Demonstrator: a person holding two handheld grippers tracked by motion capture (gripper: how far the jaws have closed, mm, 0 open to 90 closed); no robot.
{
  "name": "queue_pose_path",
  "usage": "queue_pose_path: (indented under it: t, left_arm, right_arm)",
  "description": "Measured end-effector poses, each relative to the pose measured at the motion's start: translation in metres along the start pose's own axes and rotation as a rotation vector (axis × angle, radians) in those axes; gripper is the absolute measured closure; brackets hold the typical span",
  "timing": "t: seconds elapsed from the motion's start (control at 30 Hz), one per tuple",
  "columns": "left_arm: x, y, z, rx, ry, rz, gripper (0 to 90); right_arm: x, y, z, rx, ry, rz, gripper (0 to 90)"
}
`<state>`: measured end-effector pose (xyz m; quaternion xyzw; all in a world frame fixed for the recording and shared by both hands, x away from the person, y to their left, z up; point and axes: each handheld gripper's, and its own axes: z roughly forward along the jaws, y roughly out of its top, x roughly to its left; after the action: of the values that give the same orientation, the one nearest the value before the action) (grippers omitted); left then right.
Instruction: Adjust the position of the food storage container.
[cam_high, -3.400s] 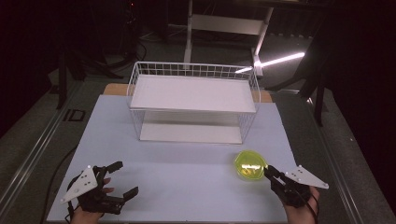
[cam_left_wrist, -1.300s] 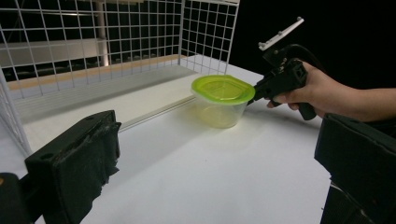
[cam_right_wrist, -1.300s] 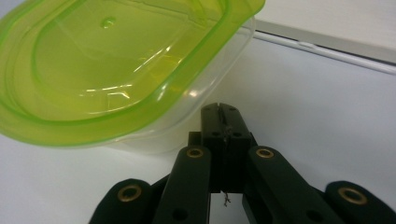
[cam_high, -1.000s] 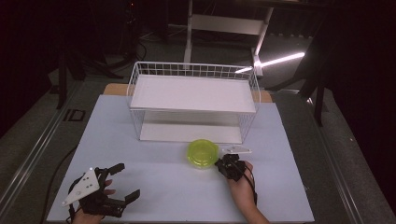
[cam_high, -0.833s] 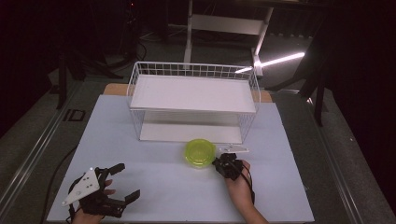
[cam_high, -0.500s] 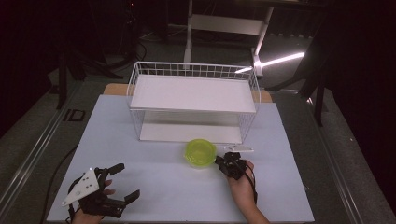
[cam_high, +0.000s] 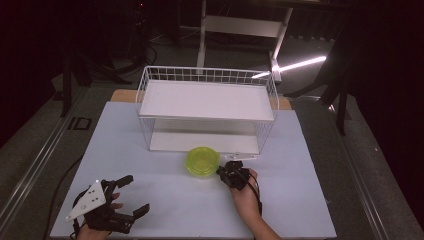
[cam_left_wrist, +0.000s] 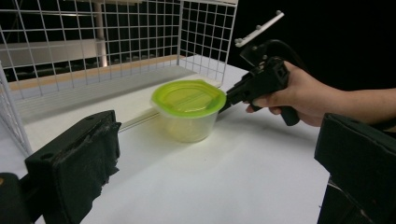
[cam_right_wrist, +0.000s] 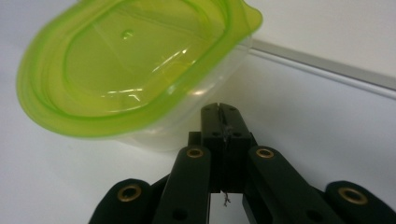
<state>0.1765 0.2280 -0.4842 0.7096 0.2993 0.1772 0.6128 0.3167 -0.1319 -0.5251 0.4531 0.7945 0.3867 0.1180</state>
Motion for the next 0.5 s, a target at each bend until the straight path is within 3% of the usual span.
queue_pose_path:
  t: [0.27, 0.5]
  left_arm:
    - [0.0, 0.0, 0.0, 0.003, -0.003, 0.002, 0.9]
    - [0.0, -0.001, 0.001, 0.003, -0.006, -0.007, 0.9]
  right_arm:
    - [0.012, 0.007, 0.016, 0.001, 0.011, -0.012, 89.9]
    - [0.011, 0.009, 0.022, 0.0, 0.001, -0.008, 89.8]
